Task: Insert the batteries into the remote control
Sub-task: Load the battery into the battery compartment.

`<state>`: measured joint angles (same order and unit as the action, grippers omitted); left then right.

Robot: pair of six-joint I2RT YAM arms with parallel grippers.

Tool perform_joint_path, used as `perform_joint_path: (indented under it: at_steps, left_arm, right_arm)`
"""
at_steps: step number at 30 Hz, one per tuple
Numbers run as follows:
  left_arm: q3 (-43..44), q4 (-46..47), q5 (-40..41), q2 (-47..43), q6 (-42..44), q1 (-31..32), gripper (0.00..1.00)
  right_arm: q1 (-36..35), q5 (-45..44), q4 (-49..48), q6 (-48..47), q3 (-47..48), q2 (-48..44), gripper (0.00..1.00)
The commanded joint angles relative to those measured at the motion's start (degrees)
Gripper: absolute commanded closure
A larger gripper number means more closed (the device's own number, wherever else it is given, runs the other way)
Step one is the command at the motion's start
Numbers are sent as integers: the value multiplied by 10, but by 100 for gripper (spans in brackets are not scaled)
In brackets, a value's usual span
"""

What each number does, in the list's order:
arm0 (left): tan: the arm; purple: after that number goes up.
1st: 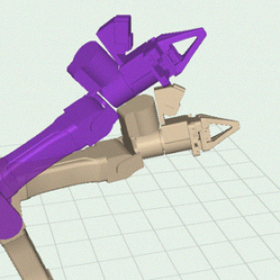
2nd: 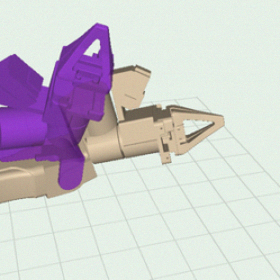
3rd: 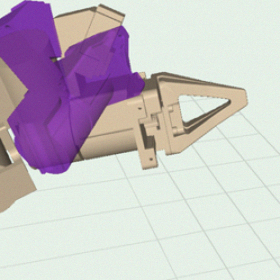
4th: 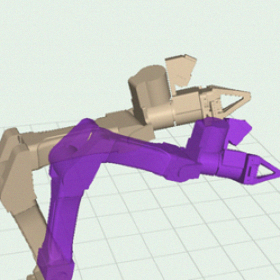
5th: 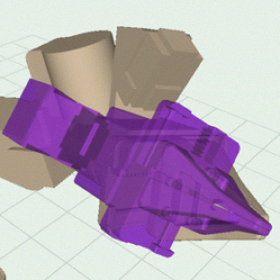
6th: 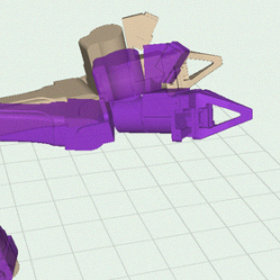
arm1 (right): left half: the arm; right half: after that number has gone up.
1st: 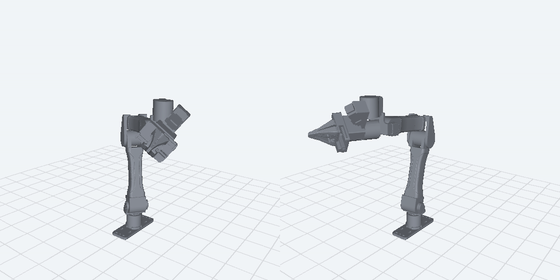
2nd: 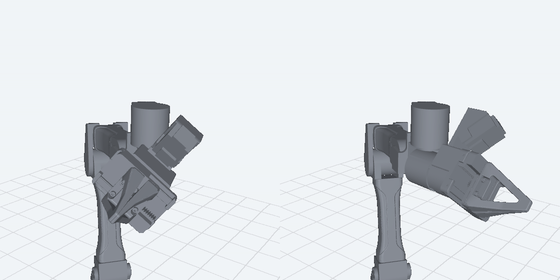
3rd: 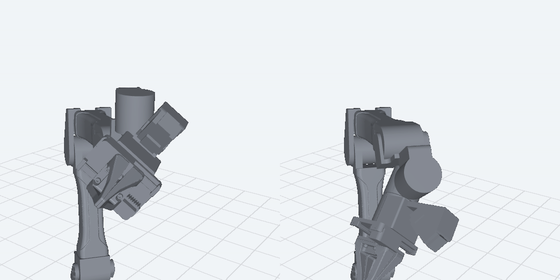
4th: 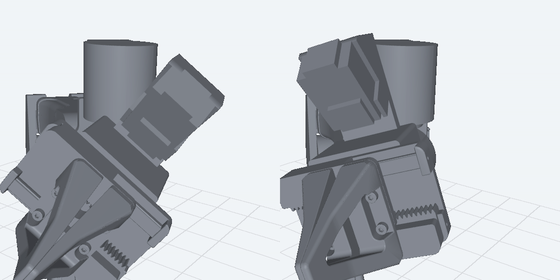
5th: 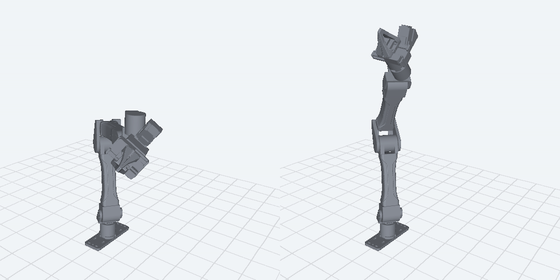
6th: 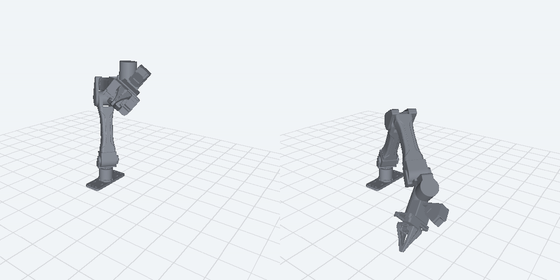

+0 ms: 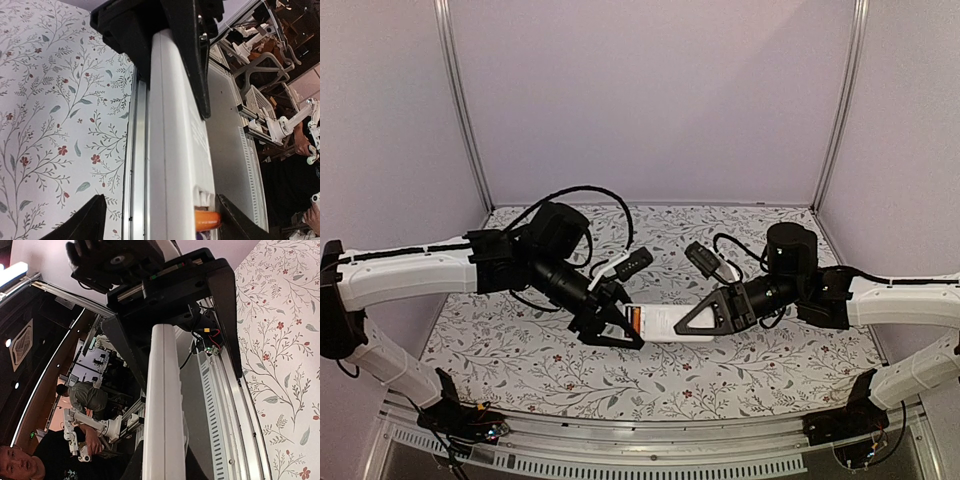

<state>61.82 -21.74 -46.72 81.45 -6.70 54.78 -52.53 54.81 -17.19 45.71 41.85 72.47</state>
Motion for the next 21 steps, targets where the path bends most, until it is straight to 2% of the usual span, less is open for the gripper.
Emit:
perform_joint_path:
  at_steps: [1, 11, 18, 21]
  left_arm:
    - [-24, 8, 22, -26, 11, -17, 25]
    - [-38, 38, 38, -36, -3, -11, 22]
    - [-26, 64, 40, -18, -33, -12, 35]
    - [-35, 84, 19, -11, -48, -18, 48]
  right_arm:
    - [-4, 40, -21, -7, 18, 0, 100]
    - [12, 28, -6, -1, 21, 14, 100]
    - [12, 40, -7, -1, 25, 18, 100]
    - [12, 45, -7, -4, 24, 12, 100]
